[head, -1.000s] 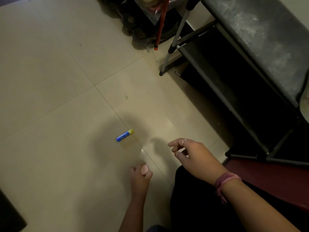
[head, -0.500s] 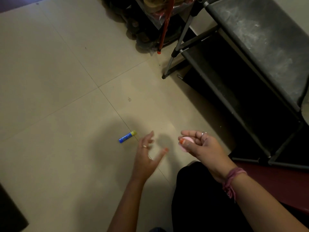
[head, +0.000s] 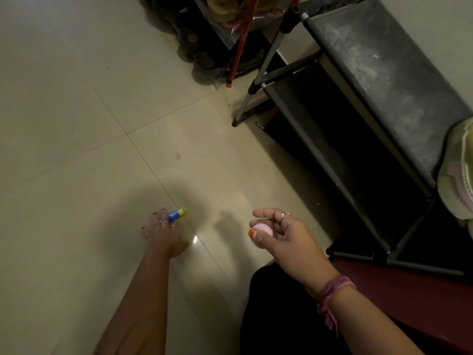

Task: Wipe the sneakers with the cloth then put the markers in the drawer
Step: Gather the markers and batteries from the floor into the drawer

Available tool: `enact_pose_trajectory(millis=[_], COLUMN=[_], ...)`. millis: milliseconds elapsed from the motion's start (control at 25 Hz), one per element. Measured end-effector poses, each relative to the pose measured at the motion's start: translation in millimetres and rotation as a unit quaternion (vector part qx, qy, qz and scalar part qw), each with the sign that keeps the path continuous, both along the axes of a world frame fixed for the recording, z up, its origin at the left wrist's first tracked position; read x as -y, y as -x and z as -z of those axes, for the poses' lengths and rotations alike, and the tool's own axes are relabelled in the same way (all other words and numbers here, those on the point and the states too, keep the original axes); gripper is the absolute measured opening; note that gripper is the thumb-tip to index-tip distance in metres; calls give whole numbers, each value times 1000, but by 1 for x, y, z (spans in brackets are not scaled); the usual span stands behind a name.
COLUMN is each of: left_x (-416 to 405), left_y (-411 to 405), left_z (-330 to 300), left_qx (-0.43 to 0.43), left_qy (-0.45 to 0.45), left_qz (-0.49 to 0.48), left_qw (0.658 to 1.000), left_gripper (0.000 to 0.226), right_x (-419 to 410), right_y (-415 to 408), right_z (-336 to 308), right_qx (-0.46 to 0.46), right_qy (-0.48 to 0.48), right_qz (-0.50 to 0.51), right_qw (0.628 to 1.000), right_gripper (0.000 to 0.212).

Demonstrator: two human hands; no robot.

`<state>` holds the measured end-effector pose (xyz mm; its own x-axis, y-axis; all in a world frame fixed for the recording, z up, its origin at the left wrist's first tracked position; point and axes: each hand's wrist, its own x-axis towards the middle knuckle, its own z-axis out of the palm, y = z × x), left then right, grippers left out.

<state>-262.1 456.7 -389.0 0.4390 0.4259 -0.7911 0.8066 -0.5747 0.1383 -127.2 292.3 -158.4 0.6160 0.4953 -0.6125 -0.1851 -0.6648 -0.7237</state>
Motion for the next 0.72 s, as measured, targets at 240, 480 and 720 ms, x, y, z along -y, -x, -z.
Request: enact_pose_trajectory(millis=[240, 480, 720], left_x=[14, 79, 137], left_y=[17, 23, 10], left_z=[17, 8, -37], left_qx=[56, 190, 261], left_qy=[-13, -3, 59], left_qz=[-69, -309, -448], left_qw=[996, 932, 853], left_gripper=[42, 18, 17], right_x=[-1, -7, -4], right_y=[-4, -1, -8], right_z=[3, -1, -23], right_qx=[12, -15, -109], right_qy=[9, -10, -54], right_qz=[22, 53, 171], right_qw=[1000, 998, 978], right_gripper=[25, 23, 16])
